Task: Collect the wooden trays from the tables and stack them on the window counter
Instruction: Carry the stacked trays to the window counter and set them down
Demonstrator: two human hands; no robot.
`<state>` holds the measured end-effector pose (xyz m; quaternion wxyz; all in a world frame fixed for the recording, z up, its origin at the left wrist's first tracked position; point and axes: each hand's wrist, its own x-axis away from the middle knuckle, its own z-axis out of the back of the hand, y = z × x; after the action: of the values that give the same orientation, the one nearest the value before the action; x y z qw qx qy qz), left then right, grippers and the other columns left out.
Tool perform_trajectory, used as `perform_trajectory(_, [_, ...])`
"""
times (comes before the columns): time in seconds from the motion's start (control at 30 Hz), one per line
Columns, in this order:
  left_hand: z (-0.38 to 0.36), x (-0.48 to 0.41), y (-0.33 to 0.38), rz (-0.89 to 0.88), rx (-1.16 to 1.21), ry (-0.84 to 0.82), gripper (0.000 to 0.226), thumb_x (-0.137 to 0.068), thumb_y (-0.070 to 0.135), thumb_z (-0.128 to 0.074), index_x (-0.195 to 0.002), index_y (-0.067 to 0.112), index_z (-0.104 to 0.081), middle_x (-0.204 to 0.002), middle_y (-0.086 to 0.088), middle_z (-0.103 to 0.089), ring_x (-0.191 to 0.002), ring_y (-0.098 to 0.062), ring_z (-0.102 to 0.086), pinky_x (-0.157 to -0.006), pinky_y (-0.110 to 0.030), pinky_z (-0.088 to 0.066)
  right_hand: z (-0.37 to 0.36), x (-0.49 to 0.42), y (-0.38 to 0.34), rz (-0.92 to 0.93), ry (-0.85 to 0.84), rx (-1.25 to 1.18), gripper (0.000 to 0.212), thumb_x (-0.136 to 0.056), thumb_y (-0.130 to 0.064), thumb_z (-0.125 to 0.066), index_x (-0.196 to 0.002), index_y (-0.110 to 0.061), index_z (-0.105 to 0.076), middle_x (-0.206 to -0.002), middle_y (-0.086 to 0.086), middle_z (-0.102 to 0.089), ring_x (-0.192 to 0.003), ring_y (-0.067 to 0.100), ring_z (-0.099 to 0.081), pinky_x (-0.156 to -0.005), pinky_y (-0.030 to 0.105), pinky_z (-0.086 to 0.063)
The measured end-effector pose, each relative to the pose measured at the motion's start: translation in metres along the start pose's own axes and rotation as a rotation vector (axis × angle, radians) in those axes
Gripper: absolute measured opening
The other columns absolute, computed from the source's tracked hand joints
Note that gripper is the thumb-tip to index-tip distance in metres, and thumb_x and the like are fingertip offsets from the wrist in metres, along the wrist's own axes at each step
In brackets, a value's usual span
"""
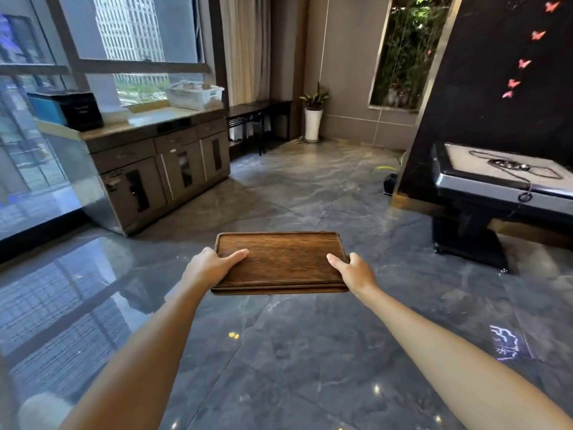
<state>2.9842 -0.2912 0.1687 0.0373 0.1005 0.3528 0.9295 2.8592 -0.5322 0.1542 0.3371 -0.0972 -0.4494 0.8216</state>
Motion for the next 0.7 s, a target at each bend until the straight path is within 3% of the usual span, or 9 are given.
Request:
perform_trajectory(0.1, [-0.025,-0.056,0.013,0.029,-0.005,0.000,0.077,-0.075,0.069,-0.056,-0.111,0.001,-0.056,-0.107,-0.013,-0.065,-0.092,-0.027,-0.058,-0.073,-0.034,-0.044,-0.014,-0.065,0.003,-0.008,-0.014,-0.010,0.048,-0.085,-0.051,-0.054,-0.095,-0.003,-0.053,-0.104,0.012,-0.061,-0.109,0.034,-0.057,-0.080,0.037,-0.039])
perform_trajectory(0.23, [-0.050,-0.137,0.030,0.079,-0.005,0.009,0.077,-0.074,0.068,-0.057,-0.111,0.001,-0.056,-0.111,-0.014,-0.066,-0.100,-0.030,-0.061,-0.073,-0.033,-0.044,-0.035,-0.159,-0.003,0.003,-0.068,-0.009,0.057,-0.087,-0.050,-0.052,-0.114,0.000,-0.053,-0.122,0.015,-0.060,-0.113,0.033,-0.054,-0.087,0.038,-0.040])
perform_trajectory(0.37, [-0.053,-0.225,0.062,0.143,0.045,0.027,0.079,-0.072,0.071,-0.057,-0.110,0.002,-0.057,-0.111,-0.014,-0.066,-0.100,-0.030,-0.062,-0.085,-0.038,-0.051,-0.042,-0.267,-0.045,0.068,-0.129,0.014,0.048,-0.088,-0.049,-0.051,-0.103,-0.003,-0.052,-0.116,0.012,-0.059,-0.112,0.033,-0.054,-0.084,0.037,-0.038])
perform_trajectory(0.5, [-0.041,-0.306,0.087,0.191,0.084,0.097,0.083,-0.070,0.073,-0.056,-0.114,0.003,-0.056,-0.115,-0.013,-0.065,-0.104,-0.031,-0.061,-0.090,-0.040,-0.051,-0.057,-0.360,-0.097,0.136,-0.185,0.015,0.060,-0.089,-0.049,-0.050,-0.125,-0.001,-0.048,-0.133,0.014,-0.053,-0.124,0.034,-0.048,-0.098,0.039,-0.038])
perform_trajectory(0.57, [-0.033,-0.344,0.090,0.222,0.089,0.127,0.084,-0.070,0.073,-0.056,-0.116,0.003,-0.055,-0.115,-0.013,-0.064,-0.106,-0.031,-0.061,-0.092,-0.041,-0.051,-0.076,-0.399,-0.117,0.152,-0.221,0.003,0.056,-0.088,-0.050,-0.051,-0.118,-0.002,-0.052,-0.129,0.016,-0.057,-0.119,0.035,-0.051,-0.096,0.041,-0.040])
perform_trajectory(0.7, [-0.022,-0.428,0.081,0.267,0.055,0.161,0.084,-0.071,0.073,-0.054,-0.117,0.003,-0.054,-0.116,-0.013,-0.063,-0.105,-0.030,-0.060,-0.089,-0.039,-0.051,-0.130,-0.478,-0.148,0.182,-0.283,0.035,0.040,-0.087,-0.049,-0.053,-0.093,-0.010,-0.049,-0.117,0.017,-0.063,-0.109,0.033,-0.057,-0.077,0.032,-0.035])
